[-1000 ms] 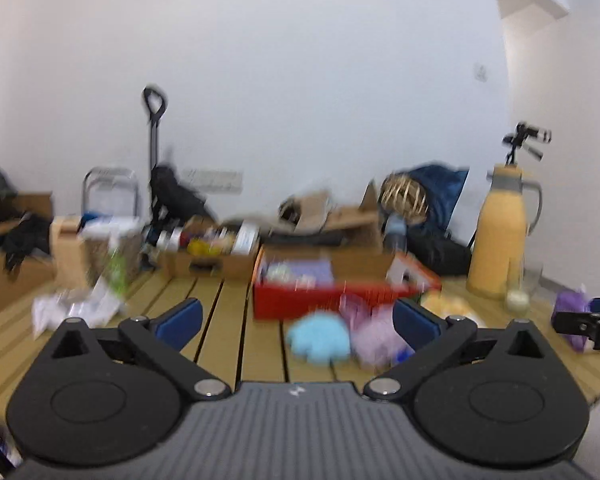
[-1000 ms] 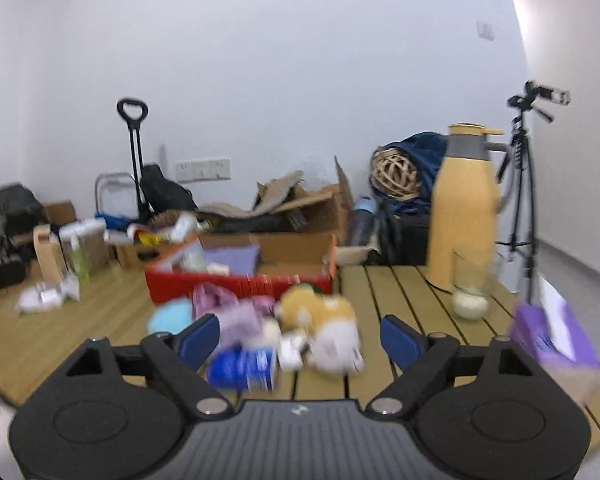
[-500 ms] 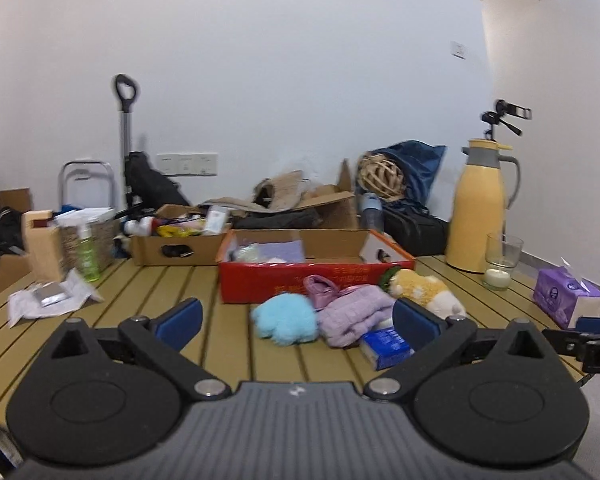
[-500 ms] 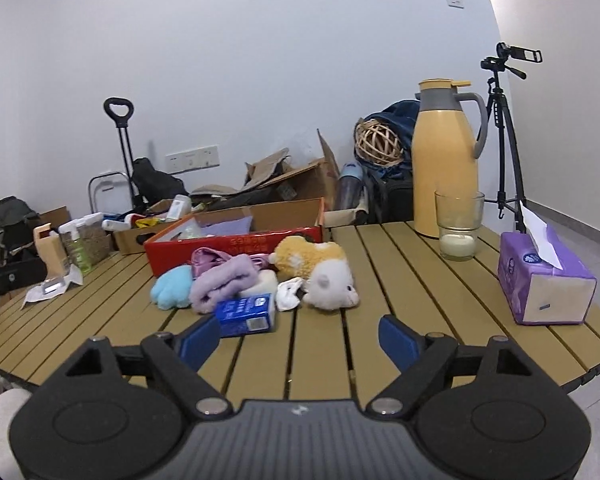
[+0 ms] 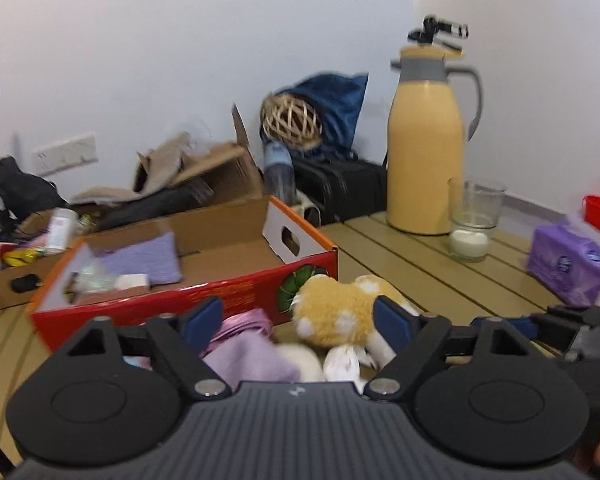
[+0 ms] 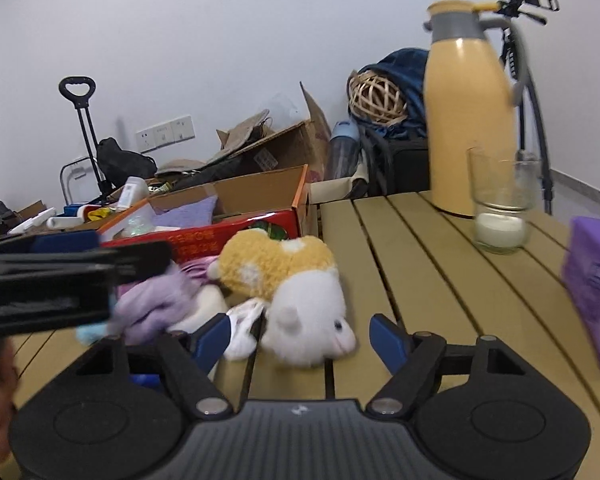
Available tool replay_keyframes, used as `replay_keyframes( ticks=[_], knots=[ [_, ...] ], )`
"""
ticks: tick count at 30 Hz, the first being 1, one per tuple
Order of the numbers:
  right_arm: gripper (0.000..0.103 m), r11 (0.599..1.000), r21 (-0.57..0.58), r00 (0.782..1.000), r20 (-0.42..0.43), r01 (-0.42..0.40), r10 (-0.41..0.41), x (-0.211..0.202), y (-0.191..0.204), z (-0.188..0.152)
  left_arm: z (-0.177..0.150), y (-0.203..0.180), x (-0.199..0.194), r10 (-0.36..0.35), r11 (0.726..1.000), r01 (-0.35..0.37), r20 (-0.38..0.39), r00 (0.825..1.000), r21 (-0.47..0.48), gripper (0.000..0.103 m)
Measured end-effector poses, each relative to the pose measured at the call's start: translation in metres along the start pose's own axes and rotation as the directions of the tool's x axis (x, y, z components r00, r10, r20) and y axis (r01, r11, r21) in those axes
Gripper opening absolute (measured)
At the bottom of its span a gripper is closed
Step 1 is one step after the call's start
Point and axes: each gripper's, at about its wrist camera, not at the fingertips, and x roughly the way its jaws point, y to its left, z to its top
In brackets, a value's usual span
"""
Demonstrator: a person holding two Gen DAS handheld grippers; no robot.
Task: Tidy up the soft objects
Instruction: 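Grasp the yellow-white plush toy with the right gripper, then carry the plush toy over the box with the right gripper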
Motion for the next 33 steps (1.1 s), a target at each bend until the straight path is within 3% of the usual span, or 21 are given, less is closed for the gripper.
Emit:
replay_keyframes(
  ticks=[4,6,7,15,18,22,26,33],
  knots=[
    [0.067,1.0,0.009,0.998,-0.059,0.012,-0.012,0.037,-0.007,0.004,0.003,0.002,0.049,-0.044,0.999,0.042,-0.084,0.995,-0.023,0.067],
    [0.059,0.999,0.05,0.997,-0.073,-0.012,0.016,0.044,-0.014,0.004,0.001,0.007,0.062,-0.097,0.994,0.091,-0.115,0.989,-0.055,0.045],
    [0.056,0.997,0.07,0.996,-0.081,-0.037,0.042,0.048,-0.017,0.004,0.0,0.01,0.066,-0.13,0.989,0.12,-0.125,0.984,-0.083,0.042],
    [0.05,0.998,0.048,0.997,-0.066,-0.034,0.037,0.048,-0.012,0.006,0.0,0.015,0.062,-0.153,0.979,0.135,-0.11,0.982,-0.154,0.037],
    [0.049,1.0,0.022,1.0,-0.016,-0.022,0.022,0.027,-0.004,0.013,0.008,0.019,0.044,-0.171,0.971,0.152,-0.092,0.981,-0.183,0.036],
    [0.048,0.999,-0.022,0.999,0.045,-0.029,0.03,-0.015,0.012,0.028,0.018,0.035,0.002,-0.203,0.951,0.195,-0.01,0.979,-0.241,0.036],
    [0.048,0.996,-0.084,0.993,0.103,-0.042,0.05,-0.049,0.036,0.039,0.026,0.046,-0.037,-0.183,0.947,0.194,0.067,0.981,-0.256,0.036],
    [0.047,0.99,-0.134,0.989,0.135,-0.039,0.057,-0.063,0.067,0.051,0.037,0.063,-0.051,-0.156,0.946,0.177,0.098,0.983,-0.273,0.036]
  ],
)
